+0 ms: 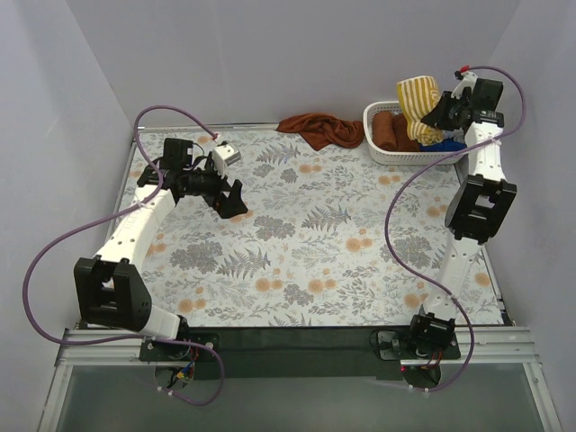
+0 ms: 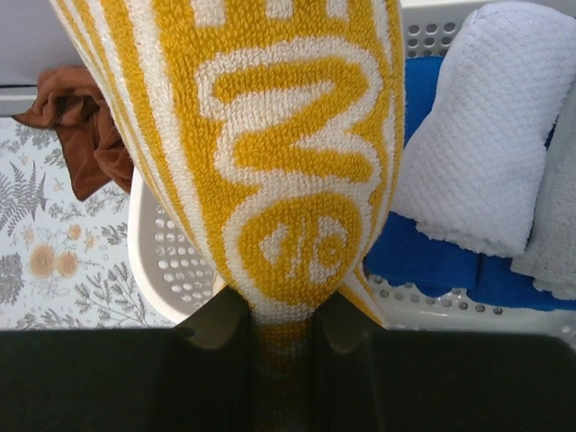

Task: Roll the towels
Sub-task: Place the rolled towel into the container

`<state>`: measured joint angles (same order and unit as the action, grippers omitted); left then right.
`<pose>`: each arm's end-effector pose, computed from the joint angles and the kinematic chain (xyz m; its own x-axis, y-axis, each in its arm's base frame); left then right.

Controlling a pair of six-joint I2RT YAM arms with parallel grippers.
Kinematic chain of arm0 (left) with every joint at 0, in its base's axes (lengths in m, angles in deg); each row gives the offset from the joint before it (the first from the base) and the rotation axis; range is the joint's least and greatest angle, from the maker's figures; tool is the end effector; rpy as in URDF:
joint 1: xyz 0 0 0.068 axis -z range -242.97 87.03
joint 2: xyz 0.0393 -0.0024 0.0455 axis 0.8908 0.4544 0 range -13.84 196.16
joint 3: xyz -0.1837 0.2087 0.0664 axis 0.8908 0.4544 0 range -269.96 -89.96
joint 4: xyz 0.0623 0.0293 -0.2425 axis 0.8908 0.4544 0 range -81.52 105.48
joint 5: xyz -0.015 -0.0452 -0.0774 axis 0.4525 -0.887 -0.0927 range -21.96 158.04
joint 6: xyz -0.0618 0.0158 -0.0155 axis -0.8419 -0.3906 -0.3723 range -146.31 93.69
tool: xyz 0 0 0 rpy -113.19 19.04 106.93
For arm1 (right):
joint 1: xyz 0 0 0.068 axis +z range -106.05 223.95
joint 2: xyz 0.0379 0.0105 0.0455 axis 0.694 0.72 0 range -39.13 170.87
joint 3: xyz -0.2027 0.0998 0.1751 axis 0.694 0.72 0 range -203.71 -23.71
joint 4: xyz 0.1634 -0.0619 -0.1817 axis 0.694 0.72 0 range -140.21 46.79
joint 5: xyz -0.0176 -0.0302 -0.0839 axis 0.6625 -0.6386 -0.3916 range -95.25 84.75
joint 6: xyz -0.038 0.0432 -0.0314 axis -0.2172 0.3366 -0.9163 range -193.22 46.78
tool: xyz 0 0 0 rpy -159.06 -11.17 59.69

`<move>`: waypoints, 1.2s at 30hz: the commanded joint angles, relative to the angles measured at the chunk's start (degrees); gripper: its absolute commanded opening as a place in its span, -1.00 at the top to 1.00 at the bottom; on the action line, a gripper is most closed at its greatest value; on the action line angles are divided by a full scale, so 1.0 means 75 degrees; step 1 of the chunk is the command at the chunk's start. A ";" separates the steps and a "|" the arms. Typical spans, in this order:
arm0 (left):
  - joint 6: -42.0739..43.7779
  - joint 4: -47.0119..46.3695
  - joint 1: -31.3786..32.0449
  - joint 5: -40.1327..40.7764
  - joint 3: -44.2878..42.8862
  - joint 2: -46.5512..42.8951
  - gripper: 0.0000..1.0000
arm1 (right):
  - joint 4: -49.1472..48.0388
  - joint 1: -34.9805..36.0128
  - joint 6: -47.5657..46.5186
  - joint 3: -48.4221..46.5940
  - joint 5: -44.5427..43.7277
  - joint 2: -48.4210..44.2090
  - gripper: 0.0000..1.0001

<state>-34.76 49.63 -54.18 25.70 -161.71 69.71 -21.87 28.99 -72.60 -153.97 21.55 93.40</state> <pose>0.2898 -0.0800 0.3103 -0.8557 0.0225 -0.5170 0.3926 0.6790 -0.6203 0.5354 -0.1190 0.3075 -0.4935 0.1419 -0.8581 -0.1393 0.9610 0.2390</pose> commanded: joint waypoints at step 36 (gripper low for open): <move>-0.0314 0.0303 -0.0001 0.0876 -0.0230 -0.0675 -0.96 | -0.1599 0.0296 0.1018 0.0726 -0.0879 -0.0618 -0.93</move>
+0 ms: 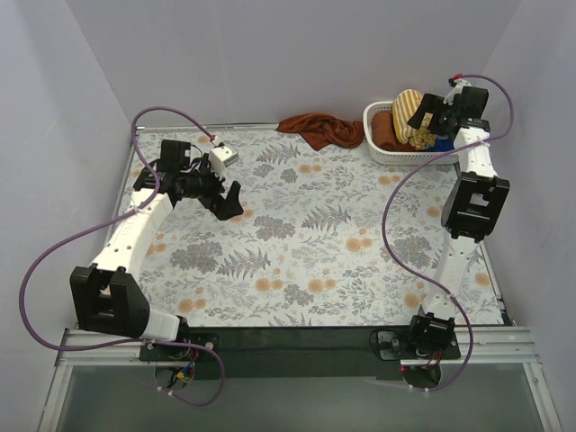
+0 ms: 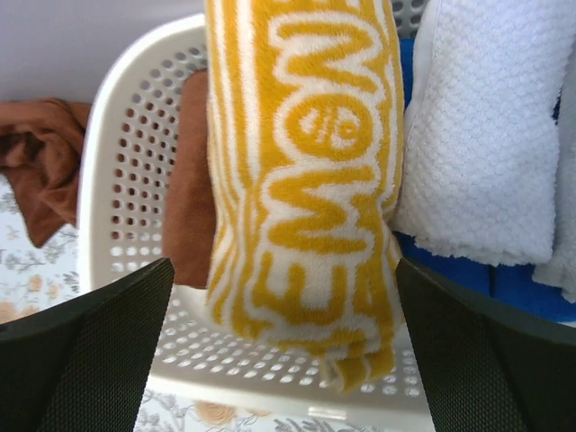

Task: Roll the towels
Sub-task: Place the rolled towel into the container, then move the towel to the center of the board

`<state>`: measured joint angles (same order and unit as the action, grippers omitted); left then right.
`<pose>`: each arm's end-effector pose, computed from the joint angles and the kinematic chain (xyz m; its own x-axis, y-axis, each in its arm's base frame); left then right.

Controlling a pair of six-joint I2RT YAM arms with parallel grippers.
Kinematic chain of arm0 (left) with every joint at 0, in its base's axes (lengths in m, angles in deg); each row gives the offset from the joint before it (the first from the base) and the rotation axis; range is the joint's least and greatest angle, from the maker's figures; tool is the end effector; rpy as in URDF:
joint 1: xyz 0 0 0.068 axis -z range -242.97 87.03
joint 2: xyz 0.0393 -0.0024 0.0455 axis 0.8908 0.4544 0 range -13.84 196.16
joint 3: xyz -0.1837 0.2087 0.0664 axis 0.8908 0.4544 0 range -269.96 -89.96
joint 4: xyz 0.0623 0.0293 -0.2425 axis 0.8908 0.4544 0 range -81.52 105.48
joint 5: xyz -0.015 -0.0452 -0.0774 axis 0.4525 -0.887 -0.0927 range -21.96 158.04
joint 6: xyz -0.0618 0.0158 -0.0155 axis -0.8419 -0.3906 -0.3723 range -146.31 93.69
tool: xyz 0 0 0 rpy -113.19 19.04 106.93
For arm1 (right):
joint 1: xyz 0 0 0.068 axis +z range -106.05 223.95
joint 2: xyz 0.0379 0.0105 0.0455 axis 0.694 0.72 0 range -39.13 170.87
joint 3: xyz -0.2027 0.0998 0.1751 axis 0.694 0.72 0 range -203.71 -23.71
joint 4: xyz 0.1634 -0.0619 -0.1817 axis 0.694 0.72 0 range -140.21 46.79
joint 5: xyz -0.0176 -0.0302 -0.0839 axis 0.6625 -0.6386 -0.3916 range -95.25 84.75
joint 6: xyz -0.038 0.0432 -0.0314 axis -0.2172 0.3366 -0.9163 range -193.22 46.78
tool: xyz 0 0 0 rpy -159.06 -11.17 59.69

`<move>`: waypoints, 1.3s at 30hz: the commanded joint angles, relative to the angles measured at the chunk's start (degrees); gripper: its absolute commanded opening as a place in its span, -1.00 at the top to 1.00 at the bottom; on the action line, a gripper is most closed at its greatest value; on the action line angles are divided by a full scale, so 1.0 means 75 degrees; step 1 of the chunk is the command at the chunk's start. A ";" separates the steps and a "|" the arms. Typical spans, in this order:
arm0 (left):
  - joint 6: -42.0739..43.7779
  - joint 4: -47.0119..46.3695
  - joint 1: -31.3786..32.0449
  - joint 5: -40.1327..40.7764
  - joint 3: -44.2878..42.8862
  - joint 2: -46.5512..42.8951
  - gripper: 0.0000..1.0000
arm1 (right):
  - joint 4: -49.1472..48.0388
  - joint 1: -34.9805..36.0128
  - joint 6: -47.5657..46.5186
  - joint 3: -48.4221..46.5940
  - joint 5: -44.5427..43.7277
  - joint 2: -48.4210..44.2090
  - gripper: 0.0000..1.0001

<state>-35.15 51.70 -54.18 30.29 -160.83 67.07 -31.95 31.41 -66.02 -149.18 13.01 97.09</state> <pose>0.2785 -0.0750 0.3135 -0.8567 0.0096 -0.5157 0.3554 0.7355 -0.5768 0.5598 -0.1080 0.2609 -0.4774 0.2281 -0.8486 -0.0016 0.9655 0.2604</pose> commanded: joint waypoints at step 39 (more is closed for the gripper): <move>0.0464 0.2253 -0.0060 0.0757 -0.1790 -0.1354 -0.96 | 0.1457 0.4073 -0.5611 0.3769 -0.2631 -0.3997 -0.53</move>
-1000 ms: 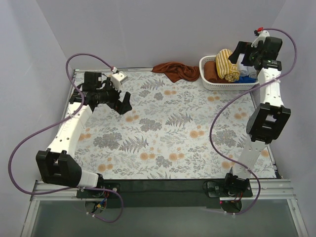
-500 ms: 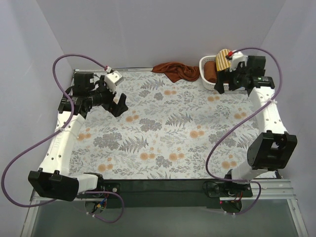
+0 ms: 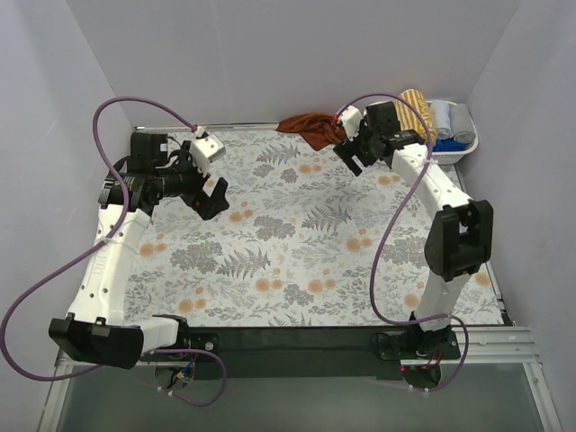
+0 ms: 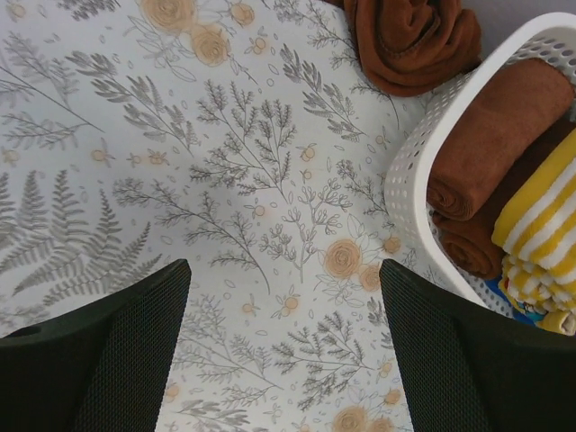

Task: Roll the towels
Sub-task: Move the towel to the center of the board

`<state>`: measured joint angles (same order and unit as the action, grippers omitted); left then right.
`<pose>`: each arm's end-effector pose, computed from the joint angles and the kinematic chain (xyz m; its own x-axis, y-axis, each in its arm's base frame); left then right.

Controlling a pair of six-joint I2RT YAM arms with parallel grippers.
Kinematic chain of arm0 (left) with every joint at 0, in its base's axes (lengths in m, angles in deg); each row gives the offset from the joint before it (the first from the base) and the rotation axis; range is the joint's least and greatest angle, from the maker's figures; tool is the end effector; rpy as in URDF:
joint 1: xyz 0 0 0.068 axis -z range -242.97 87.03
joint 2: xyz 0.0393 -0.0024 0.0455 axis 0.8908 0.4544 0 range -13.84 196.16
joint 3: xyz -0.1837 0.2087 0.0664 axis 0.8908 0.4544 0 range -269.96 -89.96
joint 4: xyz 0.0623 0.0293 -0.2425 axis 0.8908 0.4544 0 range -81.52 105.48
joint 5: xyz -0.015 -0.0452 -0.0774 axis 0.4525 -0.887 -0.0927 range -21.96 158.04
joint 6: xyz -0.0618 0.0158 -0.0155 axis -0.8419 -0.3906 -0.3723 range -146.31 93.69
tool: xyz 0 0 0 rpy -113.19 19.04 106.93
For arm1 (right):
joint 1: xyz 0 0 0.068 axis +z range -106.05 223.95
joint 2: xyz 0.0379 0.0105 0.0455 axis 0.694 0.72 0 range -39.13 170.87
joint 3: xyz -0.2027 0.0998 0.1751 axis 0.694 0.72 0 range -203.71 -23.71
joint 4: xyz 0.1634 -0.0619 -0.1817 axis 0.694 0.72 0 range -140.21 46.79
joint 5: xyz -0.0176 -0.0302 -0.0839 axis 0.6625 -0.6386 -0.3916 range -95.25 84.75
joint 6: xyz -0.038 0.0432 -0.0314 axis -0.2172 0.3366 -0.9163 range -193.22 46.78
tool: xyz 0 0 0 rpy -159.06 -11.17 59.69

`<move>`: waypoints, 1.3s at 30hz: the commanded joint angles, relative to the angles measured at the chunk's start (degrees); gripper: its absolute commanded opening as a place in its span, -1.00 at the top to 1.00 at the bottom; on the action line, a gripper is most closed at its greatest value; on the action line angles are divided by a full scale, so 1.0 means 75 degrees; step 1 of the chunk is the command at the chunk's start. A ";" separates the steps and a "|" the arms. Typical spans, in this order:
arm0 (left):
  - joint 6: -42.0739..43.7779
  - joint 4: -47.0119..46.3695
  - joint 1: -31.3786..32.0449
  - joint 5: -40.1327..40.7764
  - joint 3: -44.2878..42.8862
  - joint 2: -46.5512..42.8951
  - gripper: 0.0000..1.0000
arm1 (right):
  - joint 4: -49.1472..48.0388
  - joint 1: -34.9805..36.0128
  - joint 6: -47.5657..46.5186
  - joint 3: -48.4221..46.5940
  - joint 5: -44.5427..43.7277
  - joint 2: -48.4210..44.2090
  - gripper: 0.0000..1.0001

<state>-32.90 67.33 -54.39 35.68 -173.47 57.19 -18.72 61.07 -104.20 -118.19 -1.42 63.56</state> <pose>0.2207 -0.0612 0.4001 -0.7673 0.0178 -0.6410 0.4059 0.7873 -0.4641 0.3990 0.1265 0.3298 -0.3469 -0.6443 -0.6816 -0.6083 0.7077 -0.3594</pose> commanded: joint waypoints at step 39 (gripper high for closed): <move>-0.0187 -0.1624 -0.0042 0.0868 0.0998 0.0432 -0.96 | -0.5254 0.0352 -0.4285 -0.3275 -0.2564 0.6490 0.97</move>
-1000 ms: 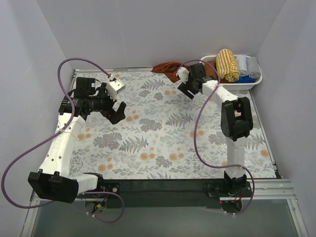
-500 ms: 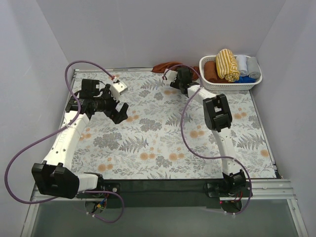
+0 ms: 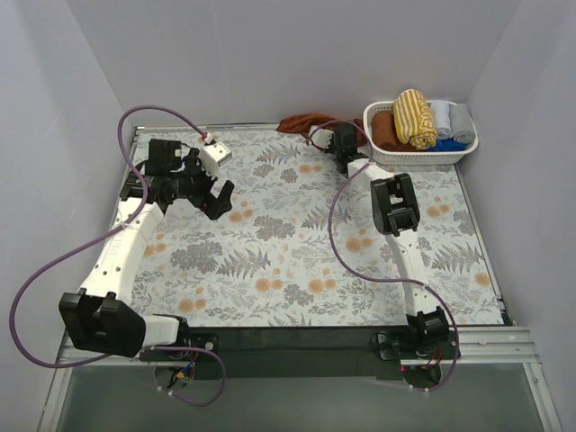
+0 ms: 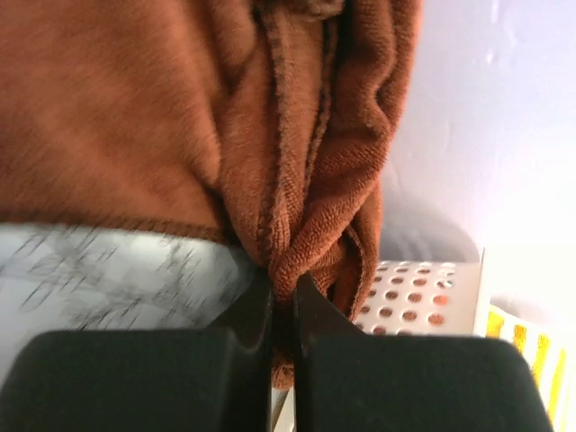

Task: Roll the towels
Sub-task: Move the towel to the center of the board

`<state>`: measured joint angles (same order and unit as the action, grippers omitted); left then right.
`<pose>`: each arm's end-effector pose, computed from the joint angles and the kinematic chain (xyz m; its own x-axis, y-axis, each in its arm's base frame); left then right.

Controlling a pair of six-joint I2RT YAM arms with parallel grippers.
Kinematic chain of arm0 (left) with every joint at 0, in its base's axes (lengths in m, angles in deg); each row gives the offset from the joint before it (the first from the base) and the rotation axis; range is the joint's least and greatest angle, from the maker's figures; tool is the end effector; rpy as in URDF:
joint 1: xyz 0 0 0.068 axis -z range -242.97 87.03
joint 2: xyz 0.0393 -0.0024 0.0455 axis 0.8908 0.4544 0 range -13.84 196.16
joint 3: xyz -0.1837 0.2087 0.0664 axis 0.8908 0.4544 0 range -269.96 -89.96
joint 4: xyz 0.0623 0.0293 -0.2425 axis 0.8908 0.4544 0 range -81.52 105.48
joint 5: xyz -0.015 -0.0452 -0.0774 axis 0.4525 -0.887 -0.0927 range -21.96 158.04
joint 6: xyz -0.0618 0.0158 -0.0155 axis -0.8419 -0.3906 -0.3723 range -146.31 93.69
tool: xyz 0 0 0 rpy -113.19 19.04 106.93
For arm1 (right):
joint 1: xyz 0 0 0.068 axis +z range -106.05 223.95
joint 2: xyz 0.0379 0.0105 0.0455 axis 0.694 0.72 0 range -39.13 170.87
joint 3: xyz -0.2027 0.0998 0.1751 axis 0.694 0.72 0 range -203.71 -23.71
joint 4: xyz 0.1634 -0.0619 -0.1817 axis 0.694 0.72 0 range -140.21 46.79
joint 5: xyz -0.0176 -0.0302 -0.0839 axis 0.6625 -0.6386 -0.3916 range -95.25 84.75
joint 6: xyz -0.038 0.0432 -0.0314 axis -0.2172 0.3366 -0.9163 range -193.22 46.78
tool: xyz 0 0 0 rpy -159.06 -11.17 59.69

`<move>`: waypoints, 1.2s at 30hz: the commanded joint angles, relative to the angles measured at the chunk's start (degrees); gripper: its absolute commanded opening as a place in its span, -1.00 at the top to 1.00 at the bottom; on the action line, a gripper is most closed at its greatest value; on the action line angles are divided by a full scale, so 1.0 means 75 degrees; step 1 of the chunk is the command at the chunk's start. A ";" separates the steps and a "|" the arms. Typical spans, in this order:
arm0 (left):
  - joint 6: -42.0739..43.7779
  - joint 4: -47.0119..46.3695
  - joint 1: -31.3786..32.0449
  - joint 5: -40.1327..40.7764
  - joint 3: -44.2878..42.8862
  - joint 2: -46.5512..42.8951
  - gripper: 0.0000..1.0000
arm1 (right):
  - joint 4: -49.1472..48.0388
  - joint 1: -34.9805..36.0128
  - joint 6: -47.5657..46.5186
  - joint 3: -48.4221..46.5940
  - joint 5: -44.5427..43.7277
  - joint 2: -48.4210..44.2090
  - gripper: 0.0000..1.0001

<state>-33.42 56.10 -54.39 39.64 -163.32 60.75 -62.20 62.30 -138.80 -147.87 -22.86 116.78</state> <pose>0.2545 -0.0632 0.3460 -0.7934 0.0096 -0.6087 0.3453 0.8306 -0.4369 0.5939 0.1805 0.1124 -0.1054 -0.9494 -0.2960 -0.3046 0.3141 -0.8992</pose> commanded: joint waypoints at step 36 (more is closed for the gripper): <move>0.3306 0.0053 -0.0019 -0.2271 0.1917 0.1035 -0.29 | 0.7562 0.1960 0.4280 0.9607 0.4913 -1.1062 0.01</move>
<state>-10.06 60.86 -55.03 25.15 -150.49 69.34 -8.86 77.47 -108.16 -72.90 14.23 37.09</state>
